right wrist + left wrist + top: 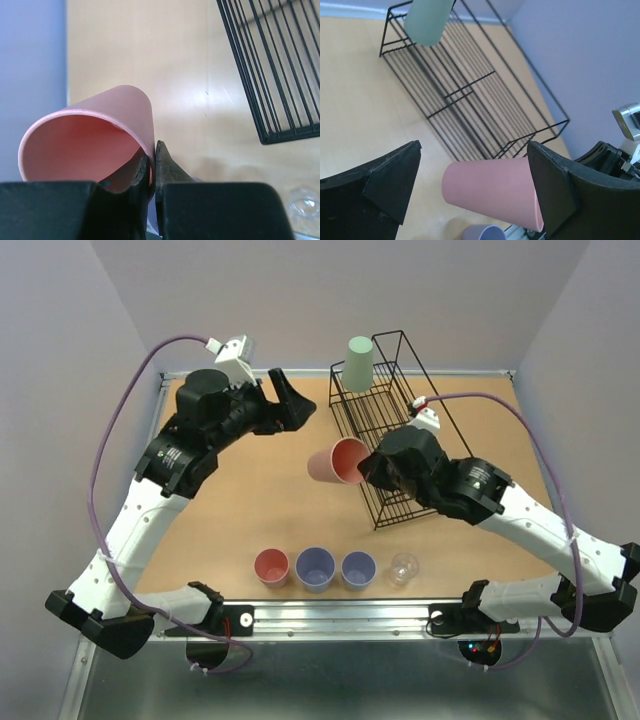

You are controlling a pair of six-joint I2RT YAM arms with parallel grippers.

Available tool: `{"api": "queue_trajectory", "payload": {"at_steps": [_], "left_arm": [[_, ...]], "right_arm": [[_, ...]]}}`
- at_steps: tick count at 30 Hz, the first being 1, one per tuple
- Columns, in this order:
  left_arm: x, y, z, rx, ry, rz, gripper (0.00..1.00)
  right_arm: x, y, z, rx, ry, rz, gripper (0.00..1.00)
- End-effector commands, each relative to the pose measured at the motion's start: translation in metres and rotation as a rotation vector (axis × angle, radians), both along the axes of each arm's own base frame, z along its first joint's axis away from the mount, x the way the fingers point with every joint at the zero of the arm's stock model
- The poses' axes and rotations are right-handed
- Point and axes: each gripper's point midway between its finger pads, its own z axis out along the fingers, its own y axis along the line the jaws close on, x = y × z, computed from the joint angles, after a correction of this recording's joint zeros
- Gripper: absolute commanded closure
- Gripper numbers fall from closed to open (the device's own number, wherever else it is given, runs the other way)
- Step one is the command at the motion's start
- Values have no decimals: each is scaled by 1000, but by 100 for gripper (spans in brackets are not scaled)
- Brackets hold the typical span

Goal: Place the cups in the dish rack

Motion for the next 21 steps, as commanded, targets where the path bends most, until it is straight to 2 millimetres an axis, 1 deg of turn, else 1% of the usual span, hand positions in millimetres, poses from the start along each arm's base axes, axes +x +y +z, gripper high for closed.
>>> {"api": "queue_trajectory", "payload": {"at_steps": [1, 2, 3, 4, 5, 6, 7, 8, 9, 10, 11, 12, 13, 14, 16, 17, 18, 21], "left_arm": [[-17, -7, 62, -233, -39, -131, 1], [-28, -14, 61, -280, -8, -213, 1], [-25, -12, 74, -339, -43, -230, 1], [-31, -15, 80, -427, 2, -256, 1], [-42, -19, 69, -467, 48, -320, 1], [-46, -20, 72, -513, 53, -346, 1], [-58, -19, 96, -619, 20, -395, 1], [-61, -24, 80, -652, 73, -437, 1], [-70, -23, 98, -718, -3, -500, 1], [-74, -23, 98, -758, 15, -523, 1], [-75, -23, 90, -803, 71, -532, 1], [-76, -23, 91, -818, 64, -539, 1], [-81, -22, 98, -832, 27, -557, 1], [-80, -22, 96, -851, 42, -559, 1], [-86, -20, 107, -883, -8, -595, 1], [-89, -20, 111, -908, -4, -612, 1], [-95, -19, 119, -926, -44, -638, 1], [-100, -22, 130, -970, -71, -664, 1]], "right_arm": [[12, -28, 80, 99, -191, -103, 99], [10, -37, 105, 156, -256, -115, 100], [7, -43, 120, 195, -300, -110, 100], [4, -48, 133, 234, -342, -107, 99], [-3, -59, 155, 312, -425, -101, 100], [-7, -65, 166, 346, -466, -98, 99], [-9, -70, 173, 369, -499, -97, 100], [-14, -81, 187, 413, -547, -107, 100], [-16, -84, 192, 424, -566, -107, 100], [-18, -85, 196, 432, -582, -99, 100], [-21, -83, 203, 442, -602, -74, 100], [-23, -82, 209, 453, -614, -60, 100], [-24, -79, 211, 457, -618, -44, 100], [-26, -73, 216, 476, -628, -12, 100], [-26, -66, 218, 488, -630, 7, 100], [-25, -62, 220, 499, -632, 18, 100], [-24, -59, 220, 501, -629, 22, 100], [-21, -47, 222, 508, -632, 44, 100]]}}
